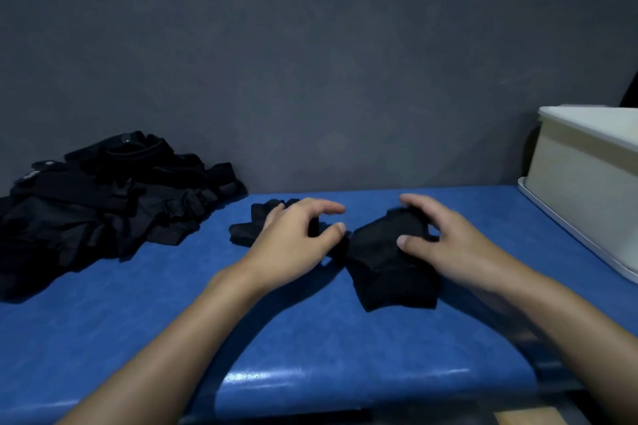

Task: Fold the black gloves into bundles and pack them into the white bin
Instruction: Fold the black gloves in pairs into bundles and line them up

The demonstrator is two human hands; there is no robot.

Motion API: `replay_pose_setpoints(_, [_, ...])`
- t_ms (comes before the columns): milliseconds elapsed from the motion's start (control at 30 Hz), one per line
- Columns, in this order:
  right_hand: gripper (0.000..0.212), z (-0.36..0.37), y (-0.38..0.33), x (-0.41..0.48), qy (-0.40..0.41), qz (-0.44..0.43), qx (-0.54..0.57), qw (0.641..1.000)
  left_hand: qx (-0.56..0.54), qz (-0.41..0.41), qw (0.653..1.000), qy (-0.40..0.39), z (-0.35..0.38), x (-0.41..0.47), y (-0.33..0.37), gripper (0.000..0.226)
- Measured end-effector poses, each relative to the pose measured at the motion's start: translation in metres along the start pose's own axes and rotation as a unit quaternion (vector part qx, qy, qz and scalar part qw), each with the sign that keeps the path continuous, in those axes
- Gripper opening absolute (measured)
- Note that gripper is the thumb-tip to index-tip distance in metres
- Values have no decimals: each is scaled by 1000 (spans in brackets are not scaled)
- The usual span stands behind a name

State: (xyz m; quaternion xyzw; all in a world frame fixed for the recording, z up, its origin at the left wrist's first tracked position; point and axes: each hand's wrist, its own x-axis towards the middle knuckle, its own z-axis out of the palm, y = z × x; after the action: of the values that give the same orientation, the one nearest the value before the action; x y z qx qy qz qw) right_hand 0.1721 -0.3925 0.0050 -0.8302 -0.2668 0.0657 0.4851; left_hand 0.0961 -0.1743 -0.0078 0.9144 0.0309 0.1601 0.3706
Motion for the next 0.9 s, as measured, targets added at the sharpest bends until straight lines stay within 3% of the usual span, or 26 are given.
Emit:
replay_pose_setpoints(100, [47, -7, 14, -3, 5, 31, -166, 986, 96, 28, 995, -20, 0, -2, 0, 34])
replay_pose_setpoints(167, [29, -11, 14, -7, 38, -22, -141, 989, 95, 56, 994, -20, 2, -2, 1, 35])
replay_pose_setpoints(233, [16, -14, 11, -13, 18, -82, -93, 992, 109, 75, 991, -24, 4, 1, 2, 36])
replay_pose_setpoints(300, [20, -15, 12, -20, -51, -110, -76, 990, 127, 96, 987, -25, 8, 6, 2, 37])
replay_pose_setpoints(400, [36, -13, 25, -27, -122, -106, -147, 976, 165, 121, 978, -47, 16, 9, 4, 40])
replay_pose_setpoints(467, [34, -12, 30, -28, -116, -115, -177, 971, 207, 125, 968, -73, 20, 8, 6, 54])
replay_pose_setpoints(600, [8, -14, 27, -30, -99, -149, -166, 970, 287, 119, 944, -109, 23, 5, 9, 72])
replay_pose_setpoints(767, [10, -17, 25, -29, -137, -145, -202, 959, 340, 106, 926, -128, 22, 4, 7, 84])
replay_pose_setpoints(900, [30, -19, 23, -26, -128, -124, -197, 964, 312, 121, 935, -119, 22, 5, 7, 85])
